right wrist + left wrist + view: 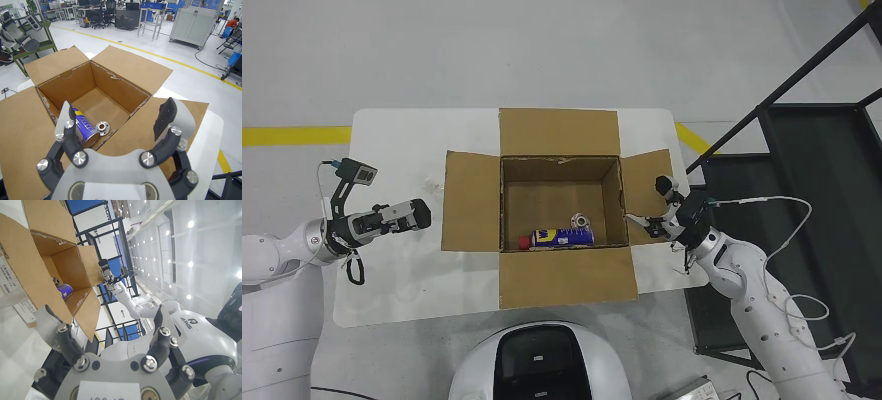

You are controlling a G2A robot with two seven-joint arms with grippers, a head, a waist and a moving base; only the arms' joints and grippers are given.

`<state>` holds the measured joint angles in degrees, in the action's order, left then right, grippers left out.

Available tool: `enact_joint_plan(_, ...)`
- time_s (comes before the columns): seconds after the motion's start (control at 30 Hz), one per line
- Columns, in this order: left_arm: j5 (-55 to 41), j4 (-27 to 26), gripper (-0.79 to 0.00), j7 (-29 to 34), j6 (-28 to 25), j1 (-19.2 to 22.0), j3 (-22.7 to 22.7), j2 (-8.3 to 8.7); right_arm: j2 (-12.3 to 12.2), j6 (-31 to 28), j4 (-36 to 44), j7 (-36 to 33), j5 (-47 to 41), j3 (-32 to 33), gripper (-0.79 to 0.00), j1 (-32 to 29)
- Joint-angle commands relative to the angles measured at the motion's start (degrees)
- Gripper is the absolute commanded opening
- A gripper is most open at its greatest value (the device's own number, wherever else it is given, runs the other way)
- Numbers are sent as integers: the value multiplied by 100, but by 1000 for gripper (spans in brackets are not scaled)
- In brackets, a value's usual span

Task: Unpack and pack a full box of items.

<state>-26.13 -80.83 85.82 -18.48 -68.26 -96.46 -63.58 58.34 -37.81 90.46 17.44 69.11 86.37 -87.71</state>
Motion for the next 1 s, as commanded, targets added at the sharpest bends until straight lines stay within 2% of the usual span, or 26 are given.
enact_joint_plan(0.0, 0, 0, 0, 0, 0, 0, 0, 0, -18, 188, 164, -82, 298, 107, 0, -45)
enact_joint_plan(0.3, 0, 0, 0, 0, 0, 0, 0, 0, -100, 65, 831, -390, 545, 652, 0, -398)
enact_joint_plan(0.57, 0, 0, 0, 0, 0, 0, 0, 0, -114, -42, 1504, -1265, 388, 619, 0, -315)
enact_joint_plan(0.73, 0, 0, 0, 0, 0, 0, 0, 0, -95, -84, 1530, -1923, 196, 282, 0, -5)
enact_joint_plan(0.97, 0, 0, 0, 0, 0, 0, 0, 0, -35, 36, 1177, -2671, 47, -331, 0, 542)
